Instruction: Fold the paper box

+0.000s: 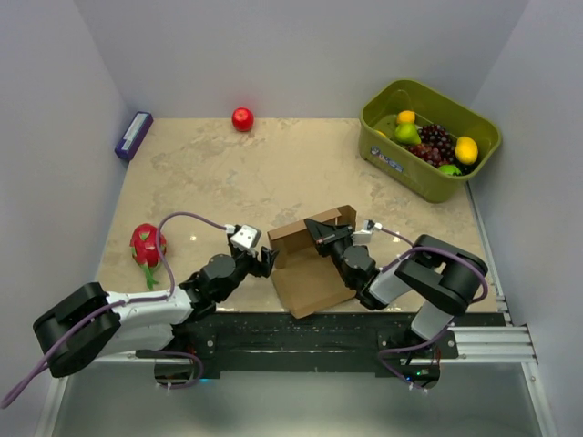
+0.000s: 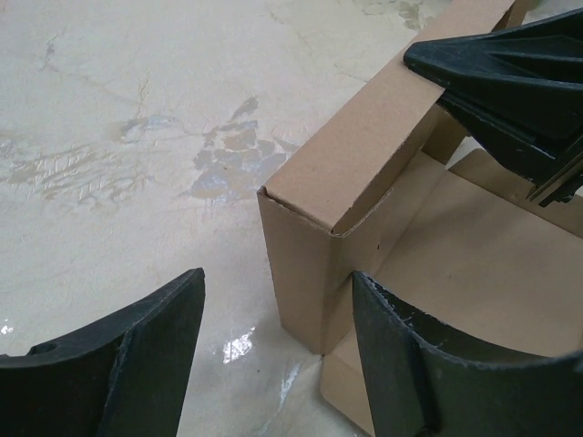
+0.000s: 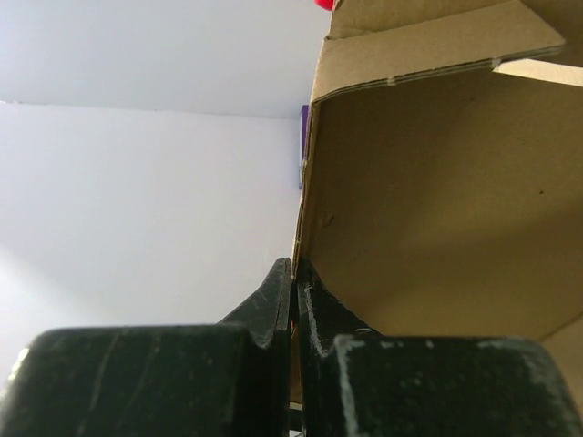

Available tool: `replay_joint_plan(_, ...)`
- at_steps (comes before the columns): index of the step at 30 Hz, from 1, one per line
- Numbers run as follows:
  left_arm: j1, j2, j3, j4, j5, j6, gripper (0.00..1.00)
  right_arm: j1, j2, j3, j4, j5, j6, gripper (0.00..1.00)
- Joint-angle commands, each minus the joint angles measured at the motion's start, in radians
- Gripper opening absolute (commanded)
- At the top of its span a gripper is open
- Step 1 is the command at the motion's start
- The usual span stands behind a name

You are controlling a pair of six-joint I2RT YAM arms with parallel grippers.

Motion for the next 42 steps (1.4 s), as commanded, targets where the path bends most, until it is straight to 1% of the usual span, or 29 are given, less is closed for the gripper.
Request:
replay_joint_plan(1, 0.011, -0.005, 0.021, 0.025, -0.038, 0.024, 0.70, 0.006, 0.063, -0.017, 0.311, -0.016, -0.048, 0.00)
replay_joint_plan(7, 0.012, 0.024, 0.004, 0.062, -0.041, -0.004, 0.71, 0.008, 0.066, -0.033, 0.312, -0.012, -0.044, 0.00)
replay_joint_plan(14, 0.012, 0.030, -0.019, 0.124, -0.073, -0.056, 0.77, 0.008, 0.075, -0.047, 0.327, -0.016, -0.039, 0.00)
replay_joint_plan(18, 0.012, 0.087, -0.019, 0.172, -0.097, -0.073, 0.78, 0.008, 0.078, -0.044, 0.331, -0.021, -0.039, 0.00)
replay_joint_plan(21, 0.011, 0.122, -0.019, 0.213, -0.107, -0.070, 0.76, 0.006, 0.078, -0.043, 0.331, -0.024, -0.041, 0.00)
replay_joint_plan(26, 0.009, 0.167, -0.008, 0.226, -0.157, -0.056, 0.68, 0.008, 0.072, -0.049, 0.328, -0.018, -0.038, 0.00)
replay_joint_plan(31, -0.003, 0.220, 0.012, 0.209, -0.203, -0.041, 0.66, 0.008, 0.060, -0.043, 0.309, -0.018, -0.034, 0.00)
replay_joint_plan(34, -0.008, 0.249, 0.027, 0.209, -0.234, -0.028, 0.59, 0.011, 0.055, -0.038, 0.298, -0.016, -0.033, 0.00)
replay_joint_plan(38, -0.023, 0.283, 0.061, 0.183, -0.294, -0.014, 0.40, 0.017, 0.031, -0.038, 0.266, -0.009, -0.042, 0.00)
replay_joint_plan(40, -0.026, 0.299, 0.075, 0.183, -0.320, -0.010, 0.36, 0.016, 0.003, -0.034, 0.245, -0.007, -0.056, 0.00)
replay_joint_plan(41, -0.026, 0.303, 0.081, 0.178, -0.326, -0.010, 0.30, 0.019, -0.011, -0.032, 0.214, -0.005, -0.060, 0.00)
replay_joint_plan(42, -0.028, 0.311, 0.090, 0.175, -0.332, -0.011, 0.26, 0.019, -0.037, -0.032, 0.197, -0.007, -0.068, 0.00)
